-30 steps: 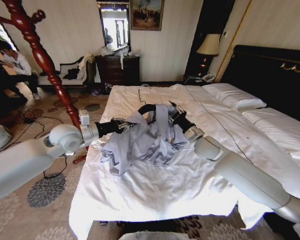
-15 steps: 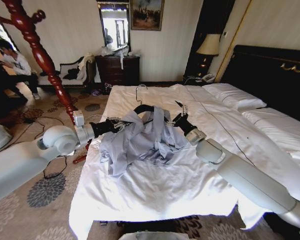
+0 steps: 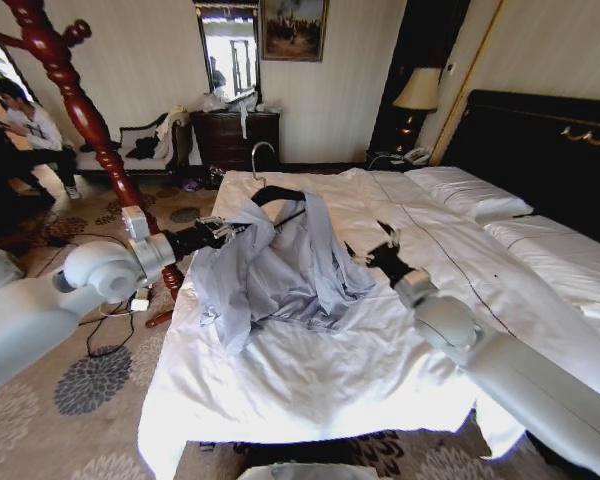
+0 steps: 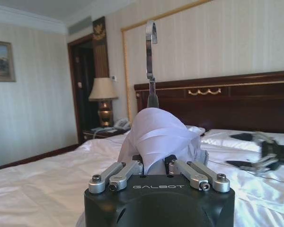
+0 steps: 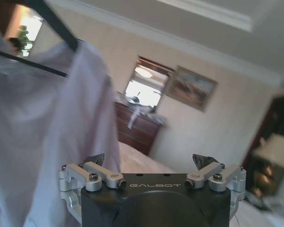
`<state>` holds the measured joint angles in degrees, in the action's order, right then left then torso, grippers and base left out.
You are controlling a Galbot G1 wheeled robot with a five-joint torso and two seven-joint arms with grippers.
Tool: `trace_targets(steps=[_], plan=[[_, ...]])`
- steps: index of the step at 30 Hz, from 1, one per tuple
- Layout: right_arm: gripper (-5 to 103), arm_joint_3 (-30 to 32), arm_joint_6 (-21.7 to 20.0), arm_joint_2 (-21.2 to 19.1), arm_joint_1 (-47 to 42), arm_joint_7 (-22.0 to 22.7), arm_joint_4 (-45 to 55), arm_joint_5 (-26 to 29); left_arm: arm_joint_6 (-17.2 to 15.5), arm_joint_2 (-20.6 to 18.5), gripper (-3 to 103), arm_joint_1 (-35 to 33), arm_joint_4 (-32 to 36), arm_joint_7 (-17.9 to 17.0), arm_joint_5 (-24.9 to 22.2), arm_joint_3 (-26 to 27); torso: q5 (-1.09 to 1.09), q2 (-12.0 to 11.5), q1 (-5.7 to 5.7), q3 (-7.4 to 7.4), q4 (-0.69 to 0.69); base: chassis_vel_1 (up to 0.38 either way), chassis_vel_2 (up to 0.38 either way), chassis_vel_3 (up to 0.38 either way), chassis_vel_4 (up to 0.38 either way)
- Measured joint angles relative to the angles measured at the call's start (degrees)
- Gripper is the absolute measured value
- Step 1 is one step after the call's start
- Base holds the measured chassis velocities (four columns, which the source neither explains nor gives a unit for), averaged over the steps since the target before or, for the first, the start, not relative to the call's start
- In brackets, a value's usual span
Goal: Pick up the clothes from the bed and hang them on the clothes hanger.
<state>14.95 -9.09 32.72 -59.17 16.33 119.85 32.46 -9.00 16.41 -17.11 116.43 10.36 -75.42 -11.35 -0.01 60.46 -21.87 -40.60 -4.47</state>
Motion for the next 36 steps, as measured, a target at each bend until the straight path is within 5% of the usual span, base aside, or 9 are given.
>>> trace_targets(steps=[8,11,17,21,24,28,30,36], plan=[[100,9.98,-1.34,7.76,-13.53,3.29,2.44,6.11,0.69,-0.22,17,-3.05,0.73,-2.42,-0.50,4.95,0.02,0.00,0.00,0.00,0.00,0.000,0.000,0.000,0.000],[100,11.52,-0.89,10.75,-17.35,2.48,2.56,3.79,0.72,-0.60,17,-3.71,0.98,-2.70,-0.71,6.11,0.02,0.00,-0.01,-0.01,0.03,0.000,0.000,0.000,0.000],[100,17.93,4.31,18.68,-27.04,-2.44,1.72,-10.09,0.94,-2.21,17,-8.70,2.40,-3.44,-1.05,10.61,-0.01,0.00,0.00,0.00,0.01,0.000,0.000,0.000,0.000],[100,20.16,5.77,21.79,-30.59,-3.62,2.90,-13.16,1.36,-2.90,17,-10.02,2.59,-3.93,-0.83,11.40,0.00,0.00,0.01,0.00,-0.01,0.000,0.000,0.000,0.000],[100,20.35,5.91,22.04,-30.93,-3.71,3.07,-13.48,1.48,-2.99,17,-9.99,2.62,-4.35,-0.92,11.57,0.00,0.00,0.01,0.00,-0.01,0.000,0.000,0.000,0.000],[100,20.36,5.95,22.08,-30.94,-3.76,3.11,-13.55,-0.04,-2.83,17,-9.45,2.94,-8.34,-2.99,12.96,0.00,0.00,-0.01,-0.01,0.01,0.000,0.000,0.000,0.000],[100,20.27,5.96,22.01,-30.83,-3.76,3.11,-13.55,-2.76,-2.67,17,-8.29,2.97,-12.98,-7.03,14.26,0.02,0.00,0.00,-0.01,0.01,0.000,0.000,0.000,0.000],[100,20.09,5.96,21.89,-30.60,-3.76,3.11,-13.48,-3.68,-1.38,17,-7.26,1.14,-16.20,-8.03,15.45,0.00,0.00,-0.01,-0.01,0.01,0.000,0.000,0.000,0.000]])
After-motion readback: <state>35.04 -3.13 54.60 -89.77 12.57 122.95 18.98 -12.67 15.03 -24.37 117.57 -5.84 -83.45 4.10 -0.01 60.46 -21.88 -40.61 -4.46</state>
